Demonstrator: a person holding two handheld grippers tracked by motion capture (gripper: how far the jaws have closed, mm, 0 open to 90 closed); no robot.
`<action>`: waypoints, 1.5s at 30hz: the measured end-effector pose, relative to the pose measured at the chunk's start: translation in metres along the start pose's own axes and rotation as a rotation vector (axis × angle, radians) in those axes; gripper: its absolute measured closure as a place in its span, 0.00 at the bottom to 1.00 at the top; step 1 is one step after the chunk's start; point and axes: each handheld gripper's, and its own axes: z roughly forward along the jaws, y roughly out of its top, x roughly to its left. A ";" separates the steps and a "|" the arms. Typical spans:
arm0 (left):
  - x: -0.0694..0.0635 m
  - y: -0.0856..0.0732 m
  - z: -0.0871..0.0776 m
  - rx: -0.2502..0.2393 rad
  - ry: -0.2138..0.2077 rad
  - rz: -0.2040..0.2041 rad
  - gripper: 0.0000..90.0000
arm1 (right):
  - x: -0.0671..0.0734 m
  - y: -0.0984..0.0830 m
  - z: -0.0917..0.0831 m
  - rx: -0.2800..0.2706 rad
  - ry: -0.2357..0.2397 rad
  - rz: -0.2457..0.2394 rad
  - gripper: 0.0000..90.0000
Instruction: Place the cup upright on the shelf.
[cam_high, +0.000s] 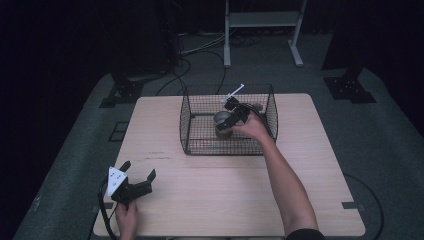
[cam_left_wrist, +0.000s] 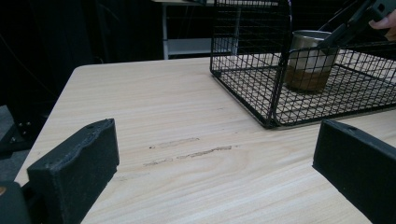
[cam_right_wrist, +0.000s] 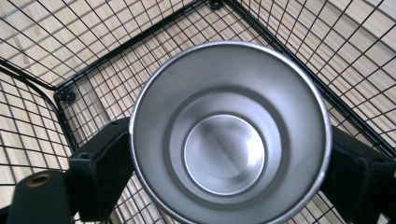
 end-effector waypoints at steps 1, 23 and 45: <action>0.000 0.000 0.000 0.000 0.000 0.000 0.00 | 0.000 0.000 0.000 -0.002 0.004 0.003 0.13; 0.004 0.000 -0.001 -0.013 0.005 -0.034 0.00 | -0.004 0.000 -0.028 -0.120 -0.008 0.057 0.13; 0.003 0.000 -0.003 -0.014 0.006 -0.029 0.00 | 0.013 -0.003 -0.079 -0.252 0.086 0.058 0.14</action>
